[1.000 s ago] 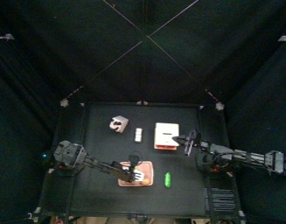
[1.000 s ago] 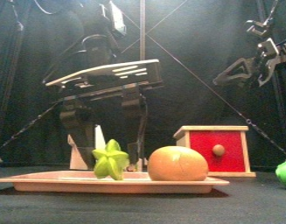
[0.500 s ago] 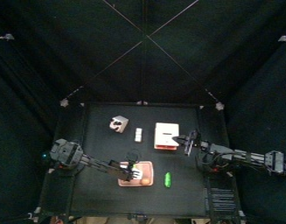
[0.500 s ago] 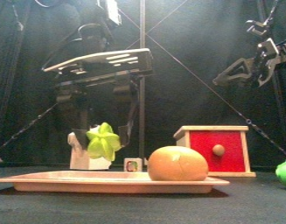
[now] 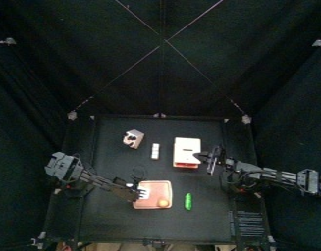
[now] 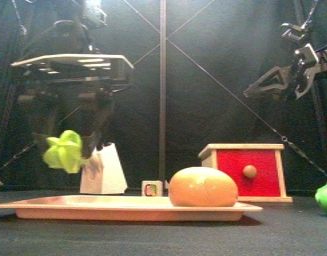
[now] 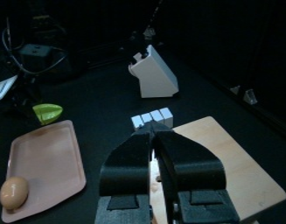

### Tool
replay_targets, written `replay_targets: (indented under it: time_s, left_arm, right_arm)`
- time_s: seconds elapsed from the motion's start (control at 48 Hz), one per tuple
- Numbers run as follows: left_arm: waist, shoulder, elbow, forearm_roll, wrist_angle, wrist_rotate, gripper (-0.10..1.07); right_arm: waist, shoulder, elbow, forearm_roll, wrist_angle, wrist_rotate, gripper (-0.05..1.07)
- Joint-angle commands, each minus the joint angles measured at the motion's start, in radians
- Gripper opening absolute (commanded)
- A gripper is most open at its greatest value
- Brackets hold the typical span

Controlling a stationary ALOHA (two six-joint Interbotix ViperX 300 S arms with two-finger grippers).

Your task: Put starfruit left of plate

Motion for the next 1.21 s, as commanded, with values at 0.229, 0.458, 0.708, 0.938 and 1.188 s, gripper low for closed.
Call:
replay_targets:
  time_s: [0.229, 0.458, 0.708, 0.938, 1.188]
  left_arm:
    - [-0.069, -0.112, 0.146, 0.026, 0.014, -0.083, 0.78]
    - [-0.104, -0.144, 0.219, 0.025, 0.0, -0.14, 0.78]
    - [-0.123, -0.135, 0.249, 0.023, -0.032, -0.161, 0.78]
    - [-0.126, -0.133, 0.268, 0.025, -0.058, -0.163, 0.79]
    - [-0.127, -0.13, 0.278, 0.025, -0.091, -0.163, 0.79]
  right_arm:
    - [-0.008, 0.009, -0.018, 0.005, -0.005, 0.0, 0.01]
    - [-0.009, 0.009, -0.017, 0.005, -0.005, 0.0, 0.01]
    - [-0.009, 0.011, -0.018, 0.005, -0.005, 0.0, 0.01]
    - [-0.009, 0.011, -0.017, 0.005, -0.005, 0.0, 0.01]
    - [-0.009, 0.011, -0.018, 0.005, -0.005, 0.0, 0.01]
